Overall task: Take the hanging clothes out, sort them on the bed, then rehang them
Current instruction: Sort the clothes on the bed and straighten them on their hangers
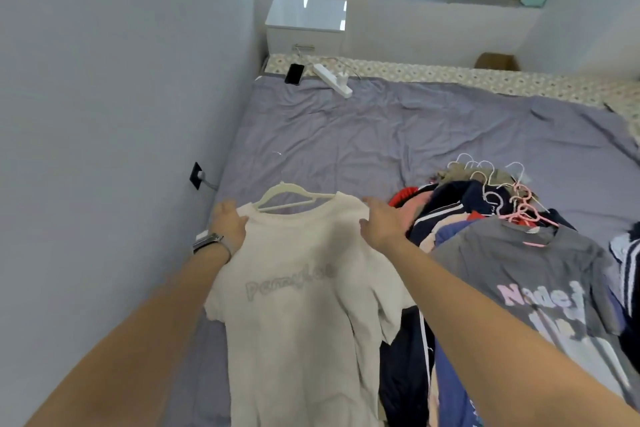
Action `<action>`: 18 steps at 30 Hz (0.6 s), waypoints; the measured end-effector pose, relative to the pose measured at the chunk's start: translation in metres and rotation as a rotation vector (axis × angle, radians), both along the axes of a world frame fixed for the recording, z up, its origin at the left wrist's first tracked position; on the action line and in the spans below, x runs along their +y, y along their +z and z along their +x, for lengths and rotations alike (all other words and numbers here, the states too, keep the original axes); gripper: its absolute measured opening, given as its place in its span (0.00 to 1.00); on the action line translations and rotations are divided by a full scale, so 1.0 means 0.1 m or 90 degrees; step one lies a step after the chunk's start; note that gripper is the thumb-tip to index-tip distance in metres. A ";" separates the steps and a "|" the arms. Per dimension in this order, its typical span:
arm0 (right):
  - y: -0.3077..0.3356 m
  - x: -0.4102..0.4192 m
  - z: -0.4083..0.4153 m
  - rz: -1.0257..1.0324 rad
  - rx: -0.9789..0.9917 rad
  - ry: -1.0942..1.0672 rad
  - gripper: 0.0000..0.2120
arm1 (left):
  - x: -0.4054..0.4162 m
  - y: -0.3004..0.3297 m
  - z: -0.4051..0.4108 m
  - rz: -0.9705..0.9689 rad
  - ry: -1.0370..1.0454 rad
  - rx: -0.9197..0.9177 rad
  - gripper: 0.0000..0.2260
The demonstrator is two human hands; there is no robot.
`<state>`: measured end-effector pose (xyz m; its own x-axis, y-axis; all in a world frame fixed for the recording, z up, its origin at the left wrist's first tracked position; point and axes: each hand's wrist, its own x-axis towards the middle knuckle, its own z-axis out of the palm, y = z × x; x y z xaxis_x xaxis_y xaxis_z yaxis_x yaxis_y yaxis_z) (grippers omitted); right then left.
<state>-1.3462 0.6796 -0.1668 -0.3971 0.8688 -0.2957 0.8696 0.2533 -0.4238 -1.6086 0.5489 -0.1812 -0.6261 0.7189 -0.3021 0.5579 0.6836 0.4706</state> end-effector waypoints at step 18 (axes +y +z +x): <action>-0.84 -0.28 3.01 -0.235 -0.135 -0.107 0.19 | 0.14 -0.67 2.63 -0.106 -0.337 -0.160 0.16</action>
